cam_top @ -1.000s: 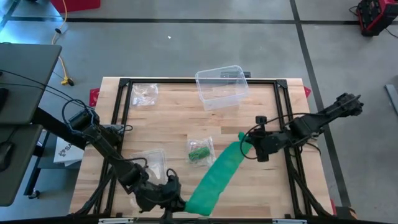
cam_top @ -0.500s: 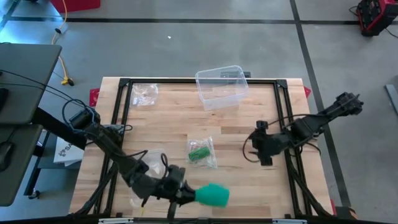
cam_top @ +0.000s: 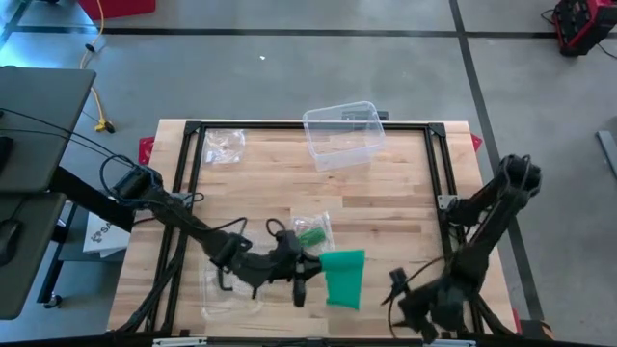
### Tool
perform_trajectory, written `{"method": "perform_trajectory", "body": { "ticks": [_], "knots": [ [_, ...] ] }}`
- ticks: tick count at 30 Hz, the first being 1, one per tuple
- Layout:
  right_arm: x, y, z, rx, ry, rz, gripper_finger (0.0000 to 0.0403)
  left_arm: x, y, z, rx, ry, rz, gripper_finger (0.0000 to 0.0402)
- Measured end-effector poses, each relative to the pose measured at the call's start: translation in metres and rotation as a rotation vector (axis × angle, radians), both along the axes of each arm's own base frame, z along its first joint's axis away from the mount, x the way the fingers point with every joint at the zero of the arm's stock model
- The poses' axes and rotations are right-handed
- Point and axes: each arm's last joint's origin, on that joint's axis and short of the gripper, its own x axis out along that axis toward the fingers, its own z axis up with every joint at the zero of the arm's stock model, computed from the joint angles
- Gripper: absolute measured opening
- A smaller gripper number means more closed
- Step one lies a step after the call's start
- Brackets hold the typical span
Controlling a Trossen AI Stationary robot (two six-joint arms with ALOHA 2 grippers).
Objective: Roll bandage
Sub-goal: Roll the blue bandage
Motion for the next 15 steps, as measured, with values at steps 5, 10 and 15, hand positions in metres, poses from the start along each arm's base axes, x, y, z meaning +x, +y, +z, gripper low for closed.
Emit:
{"method": "perform_trajectory", "body": {
  "ticks": [5, 10, 15],
  "knots": [
    [0.015, 0.02, -0.035, -0.048, 0.083, -0.004, 0.0247, 0.021, 0.016, -0.025, 0.026, 0.064, 0.056, 0.0005],
    [0.043, 0.007, -0.065, -0.127, 0.137, -0.117, 0.022, 0.037, 0.028, -0.047, 0.039, 0.115, 0.098, 0.0005],
    [0.073, -0.016, -0.079, -0.134, 0.165, -0.243, 0.0174, 0.043, 0.037, -0.055, 0.057, 0.154, 0.101, 0.0005]
  ]
}}
